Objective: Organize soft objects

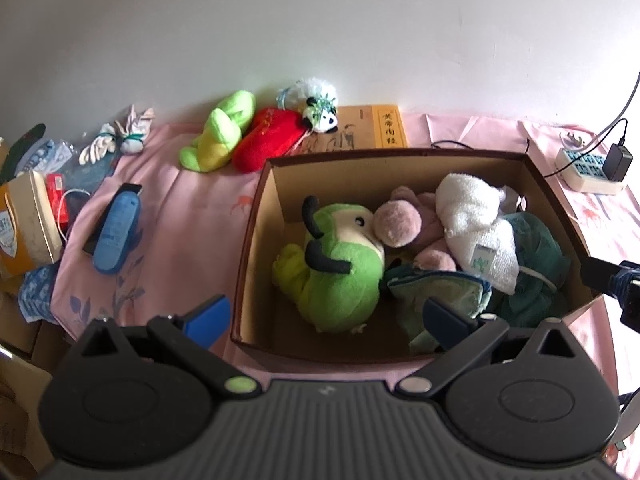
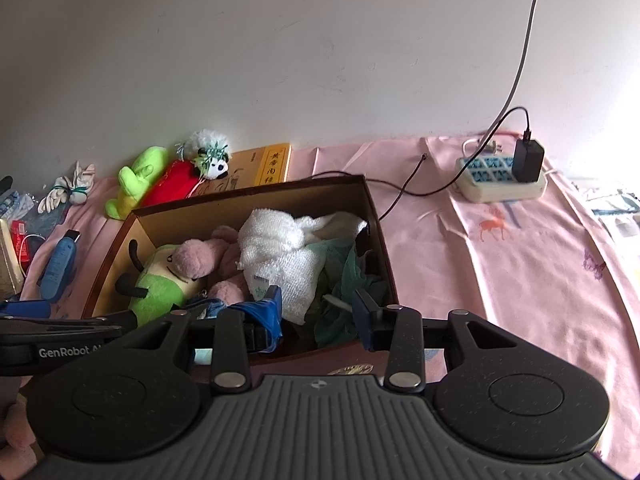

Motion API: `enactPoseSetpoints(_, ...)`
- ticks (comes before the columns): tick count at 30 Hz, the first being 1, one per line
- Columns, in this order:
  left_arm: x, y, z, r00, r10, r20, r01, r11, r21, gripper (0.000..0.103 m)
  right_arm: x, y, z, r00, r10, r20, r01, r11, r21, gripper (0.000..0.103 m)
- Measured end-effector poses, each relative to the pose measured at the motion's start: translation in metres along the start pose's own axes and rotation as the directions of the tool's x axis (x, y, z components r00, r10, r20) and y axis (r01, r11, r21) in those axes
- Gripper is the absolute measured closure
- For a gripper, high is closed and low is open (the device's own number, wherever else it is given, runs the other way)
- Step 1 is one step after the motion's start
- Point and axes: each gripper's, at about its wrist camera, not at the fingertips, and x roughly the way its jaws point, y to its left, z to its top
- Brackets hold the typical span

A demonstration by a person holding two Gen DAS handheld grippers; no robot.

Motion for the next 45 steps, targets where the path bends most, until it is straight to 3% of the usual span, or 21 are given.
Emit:
enactPoseSetpoints(8,0.003,0.0,-0.004,0.997,-0.009,-0.076,0.01,1.0,0.005,0.001,0.001,-0.003,-0.004,0.997,0.014,-0.072,-0.013,1.0,0.024,0.081)
enactPoseSetpoints(15,0.0,-0.002,-0.01,0.996,-0.015,-0.092,0.015,1.0,0.003,0.001,0.0,-0.002,-0.008,0.994,0.036,-0.107,-0.033,0.999,0.026,0.081)
enactPoseSetpoints(39,-0.011,-0.011,-0.061,0.983,0.069,-0.17,-0.074,0.997,-0.021,0.001,-0.018,0.007,-0.047,0.969,0.117,-0.217,-0.139,0.987,-0.087,0.081)
enactPoseSetpoints(45,-0.013,-0.017,-0.071,0.98,0.062,-0.187,-0.072,0.996,-0.047,0.001,-0.023,0.001,-0.053,0.967,0.149,-0.208,-0.173,0.98,-0.103,0.081)
